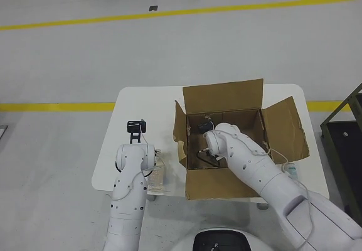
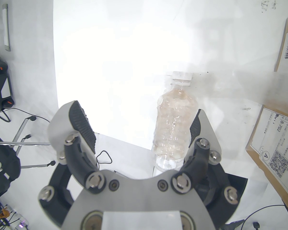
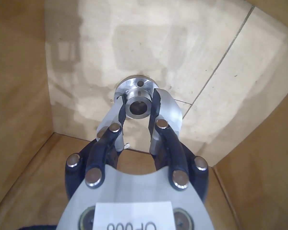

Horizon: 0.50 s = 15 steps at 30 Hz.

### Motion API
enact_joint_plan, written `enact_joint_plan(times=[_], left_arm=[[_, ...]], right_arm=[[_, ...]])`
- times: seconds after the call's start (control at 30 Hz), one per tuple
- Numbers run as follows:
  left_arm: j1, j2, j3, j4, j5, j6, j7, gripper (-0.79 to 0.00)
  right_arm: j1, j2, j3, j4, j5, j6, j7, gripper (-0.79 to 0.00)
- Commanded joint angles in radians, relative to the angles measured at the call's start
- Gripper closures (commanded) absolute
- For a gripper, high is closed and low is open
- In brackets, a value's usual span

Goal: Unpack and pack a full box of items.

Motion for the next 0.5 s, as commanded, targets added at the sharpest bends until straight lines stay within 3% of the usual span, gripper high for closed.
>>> enact_joint_plan(times=[0.0,0.23,0.47], left_arm=[[0.0,0.0,0.0,0.0,0.0,0.0,0.0,-0.785],[0.0,0.0,0.0,0.0,0.0,0.0,0.0,-0.785],[0.0,0.0,0.0,0.0,0.0,0.0,0.0,-0.785]], right_arm=[[-0.002,0.003,0.006,-0.026,-0.001,-0.004,0.013,0.0],[-0.054,0.042,0.061,-0.239,-0.067,0.004,0.092,0.0],[-0.226,0.116,0.184,-0.692,-0.265,-0.01,0.267,0.0]])
